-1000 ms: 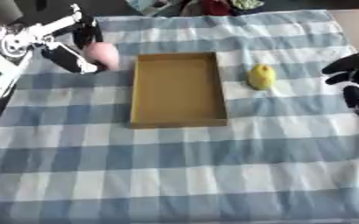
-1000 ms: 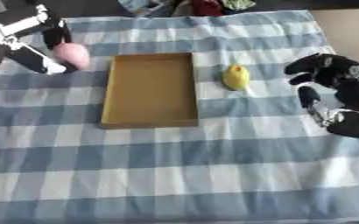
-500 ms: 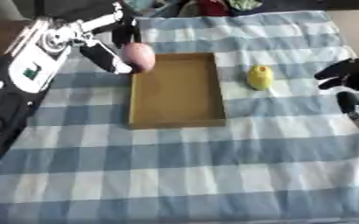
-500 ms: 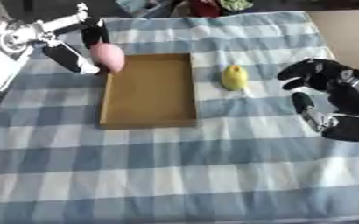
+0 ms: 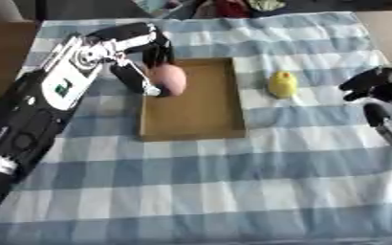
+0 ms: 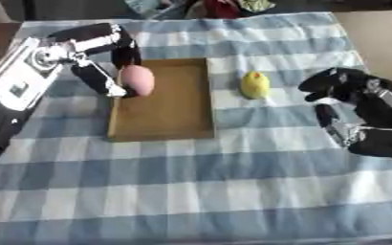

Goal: Pick up objects on the table and place them in the box.

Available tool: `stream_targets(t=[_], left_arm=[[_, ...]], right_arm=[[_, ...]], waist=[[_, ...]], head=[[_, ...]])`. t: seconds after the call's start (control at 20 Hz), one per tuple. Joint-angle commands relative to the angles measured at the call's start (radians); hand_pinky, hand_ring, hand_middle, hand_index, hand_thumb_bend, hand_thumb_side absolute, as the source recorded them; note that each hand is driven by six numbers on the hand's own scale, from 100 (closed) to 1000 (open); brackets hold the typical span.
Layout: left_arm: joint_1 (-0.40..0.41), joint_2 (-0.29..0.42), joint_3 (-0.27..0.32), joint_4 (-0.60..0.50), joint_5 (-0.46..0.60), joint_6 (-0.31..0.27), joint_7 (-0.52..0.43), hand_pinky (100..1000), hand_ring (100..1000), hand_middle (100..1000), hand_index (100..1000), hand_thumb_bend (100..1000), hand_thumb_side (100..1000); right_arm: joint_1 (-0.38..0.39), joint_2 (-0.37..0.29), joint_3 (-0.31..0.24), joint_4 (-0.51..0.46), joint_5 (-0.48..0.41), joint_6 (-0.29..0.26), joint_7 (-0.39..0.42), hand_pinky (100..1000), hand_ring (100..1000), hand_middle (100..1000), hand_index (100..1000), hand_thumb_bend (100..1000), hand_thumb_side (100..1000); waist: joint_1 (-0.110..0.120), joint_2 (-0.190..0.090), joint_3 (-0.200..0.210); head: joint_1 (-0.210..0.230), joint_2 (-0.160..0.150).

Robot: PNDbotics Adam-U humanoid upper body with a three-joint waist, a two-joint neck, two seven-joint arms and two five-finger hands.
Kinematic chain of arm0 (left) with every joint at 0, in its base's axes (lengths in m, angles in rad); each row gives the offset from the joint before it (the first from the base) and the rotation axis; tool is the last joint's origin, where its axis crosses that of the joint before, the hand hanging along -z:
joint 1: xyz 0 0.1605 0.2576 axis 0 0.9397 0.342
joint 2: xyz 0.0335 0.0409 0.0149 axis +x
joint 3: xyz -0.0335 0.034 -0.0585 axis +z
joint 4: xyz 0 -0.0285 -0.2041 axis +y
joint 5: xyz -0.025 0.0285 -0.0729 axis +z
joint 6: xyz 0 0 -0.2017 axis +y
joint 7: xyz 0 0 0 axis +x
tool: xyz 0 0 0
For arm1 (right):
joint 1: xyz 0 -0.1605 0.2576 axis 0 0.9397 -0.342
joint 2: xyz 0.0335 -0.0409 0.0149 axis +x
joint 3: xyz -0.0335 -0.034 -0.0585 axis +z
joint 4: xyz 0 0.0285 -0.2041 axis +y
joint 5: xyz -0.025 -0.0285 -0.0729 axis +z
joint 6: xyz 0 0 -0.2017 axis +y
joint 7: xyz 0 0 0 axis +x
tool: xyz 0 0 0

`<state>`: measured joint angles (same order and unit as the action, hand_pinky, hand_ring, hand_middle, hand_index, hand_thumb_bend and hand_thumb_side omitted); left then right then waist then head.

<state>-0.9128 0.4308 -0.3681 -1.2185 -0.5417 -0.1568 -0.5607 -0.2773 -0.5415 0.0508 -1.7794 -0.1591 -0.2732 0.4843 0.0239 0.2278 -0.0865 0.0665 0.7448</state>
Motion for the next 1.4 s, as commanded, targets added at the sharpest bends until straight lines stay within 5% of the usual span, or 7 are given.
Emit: stream_targets(t=[0.05, 0.45, 0.9, 1.4], left_arm=[[-0.008, 0.021, -0.002, -0.008, 0.009, -0.005, -0.026, 547, 481, 473, 655, 550, 104], [0.024, 0.065, 0.004, -0.052, 0.073, 0.004, -0.071, 575, 526, 530, 714, 622, 159], [0.129, 0.181, 0.086, -0.286, 0.268, 0.101, 0.078, 543, 505, 507, 694, 694, 173], [0.36, 0.252, 0.189, -0.571, 0.422, 0.187, 0.228, 529, 497, 497, 685, 723, 179]], right_arm=[[-0.006, -0.015, -0.002, -0.003, 0.011, -0.005, 0.008, 746, 814, 723, 686, 100, 336], [-0.005, -0.031, -0.013, -0.002, 0.016, -0.016, 0.011, 746, 814, 718, 668, 100, 324], [-0.09, -0.178, -0.002, 0.031, 0.016, -0.061, -0.034, 747, 810, 717, 715, 100, 275], [-0.282, -0.256, 0.102, 0.268, 0.129, -0.119, 0.041, 749, 808, 721, 786, 100, 272]], waist=[[-0.002, -0.016, 0.001], [-0.003, -0.015, 0.01], [-0.008, -0.019, 0.033], [-0.013, -0.023, 0.065]], head=[[-0.003, -0.007], [-0.012, -0.008], [-0.031, -0.011], [-0.059, -0.01]])
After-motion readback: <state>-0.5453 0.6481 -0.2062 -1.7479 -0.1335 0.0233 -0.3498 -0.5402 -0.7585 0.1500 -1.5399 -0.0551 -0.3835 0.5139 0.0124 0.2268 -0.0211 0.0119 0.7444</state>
